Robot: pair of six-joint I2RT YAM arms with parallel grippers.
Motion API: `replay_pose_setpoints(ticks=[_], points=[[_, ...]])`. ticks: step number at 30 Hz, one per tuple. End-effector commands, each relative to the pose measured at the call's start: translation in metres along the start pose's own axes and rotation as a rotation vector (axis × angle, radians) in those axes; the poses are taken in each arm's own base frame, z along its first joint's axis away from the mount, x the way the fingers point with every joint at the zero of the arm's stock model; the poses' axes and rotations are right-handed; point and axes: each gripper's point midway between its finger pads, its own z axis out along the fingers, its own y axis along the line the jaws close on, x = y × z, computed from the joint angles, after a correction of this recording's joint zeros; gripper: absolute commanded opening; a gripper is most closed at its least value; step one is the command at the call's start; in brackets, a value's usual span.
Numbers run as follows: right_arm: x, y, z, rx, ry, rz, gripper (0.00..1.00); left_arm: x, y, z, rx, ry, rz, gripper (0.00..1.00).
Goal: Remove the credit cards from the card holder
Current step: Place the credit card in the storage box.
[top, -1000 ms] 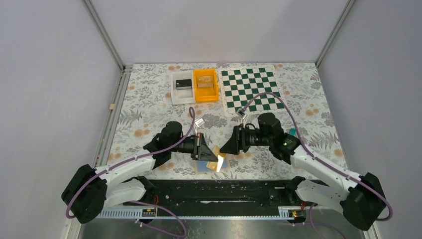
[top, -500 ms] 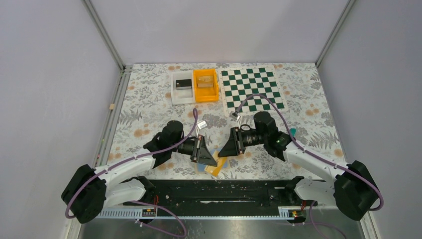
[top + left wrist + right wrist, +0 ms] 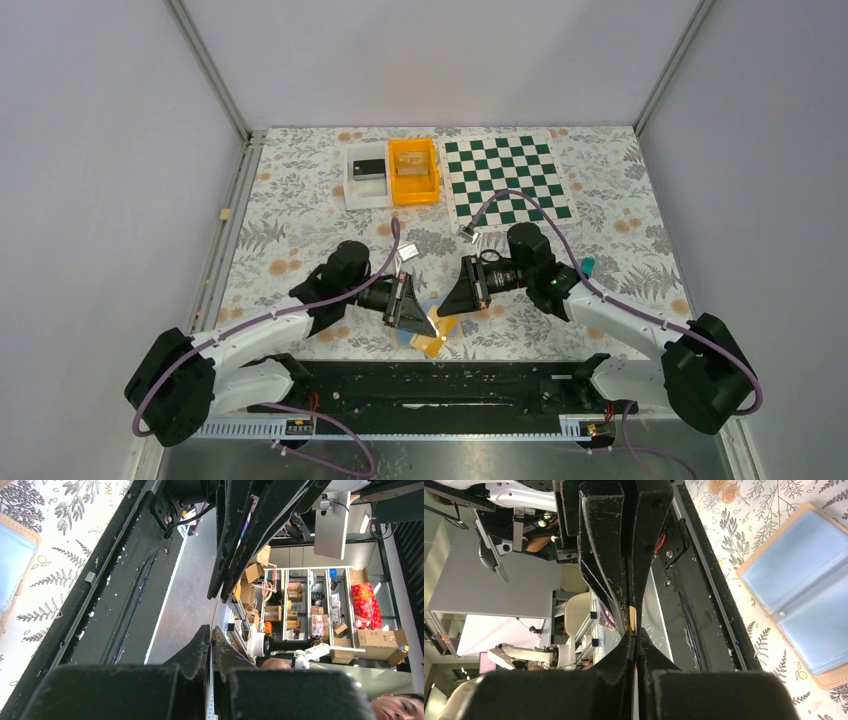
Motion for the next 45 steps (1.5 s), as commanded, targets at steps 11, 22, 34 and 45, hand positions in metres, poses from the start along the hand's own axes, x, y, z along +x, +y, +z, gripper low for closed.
replay_pose_setpoints(ticks=[11,22,34,45], points=[[-0.056,0.02,-0.017,0.092,-0.314,0.014,0.0,-0.062,-0.015,-0.032,-0.085,-0.23,0.113,0.54],[-0.106,0.015,-0.055,0.158,-0.734,0.1,0.0,-0.104,-0.048,-0.05,0.032,-0.461,0.119,0.5],[-0.101,-0.008,-0.077,0.216,-0.882,0.15,0.0,-0.12,-0.051,-0.048,0.085,-0.506,0.079,0.26],[-0.1,-0.016,-0.079,0.204,-0.918,0.181,0.0,-0.123,-0.038,-0.044,0.061,-0.505,0.04,0.15]])
